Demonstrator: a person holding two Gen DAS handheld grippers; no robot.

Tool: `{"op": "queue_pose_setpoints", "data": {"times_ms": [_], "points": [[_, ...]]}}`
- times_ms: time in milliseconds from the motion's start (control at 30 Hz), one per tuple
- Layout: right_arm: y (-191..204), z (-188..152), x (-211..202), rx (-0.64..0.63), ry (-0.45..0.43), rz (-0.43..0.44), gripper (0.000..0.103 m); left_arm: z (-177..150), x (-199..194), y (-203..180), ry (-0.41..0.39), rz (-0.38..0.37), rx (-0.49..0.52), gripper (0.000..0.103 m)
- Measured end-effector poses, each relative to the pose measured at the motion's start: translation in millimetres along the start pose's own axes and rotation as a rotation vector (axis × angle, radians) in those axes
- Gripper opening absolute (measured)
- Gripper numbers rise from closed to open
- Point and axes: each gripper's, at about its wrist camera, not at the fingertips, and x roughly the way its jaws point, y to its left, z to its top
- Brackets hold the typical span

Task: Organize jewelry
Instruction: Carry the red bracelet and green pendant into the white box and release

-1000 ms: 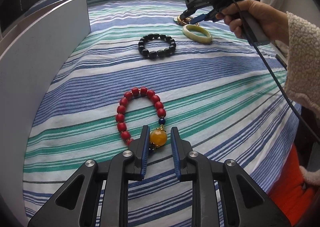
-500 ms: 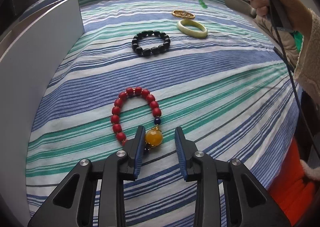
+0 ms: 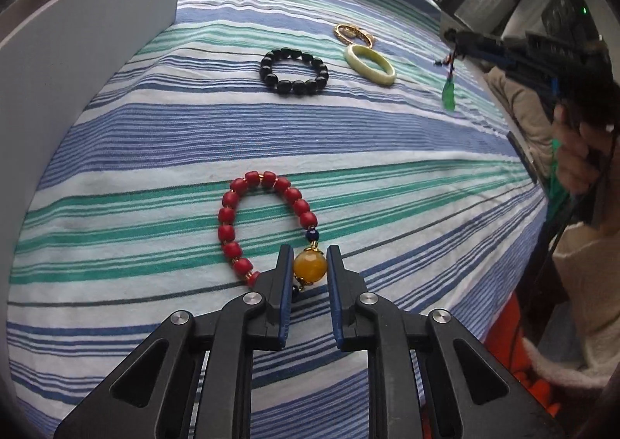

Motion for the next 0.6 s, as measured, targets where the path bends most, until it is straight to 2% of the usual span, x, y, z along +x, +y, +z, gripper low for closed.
{"op": "queue_pose_setpoints", "data": {"times_ms": [100,300,433,600], "points": [[16.2,-16.2,-0.7,-0.032,0.033,0.031,0.011,1.7,-25.3,6.7,-0.055,-0.085,-0.104,0.015],[65.5,-13.0,-6.2,-0.141,0.023,0.079,0.011,12.1,-106.3,13.9,-0.202,-0.093,-0.201,0.015],[114.5,10.3,-12.4,-0.216,-0.016,0.147,0.011,23.9,-181.8,22.7,-0.328,-0.006,-0.209,0.015],[190.1,46.0,-6.4,-0.323,-0.057,0.232,0.011,46.6,-259.0,49.6,-0.462,0.192,-0.225,0.015]]}}
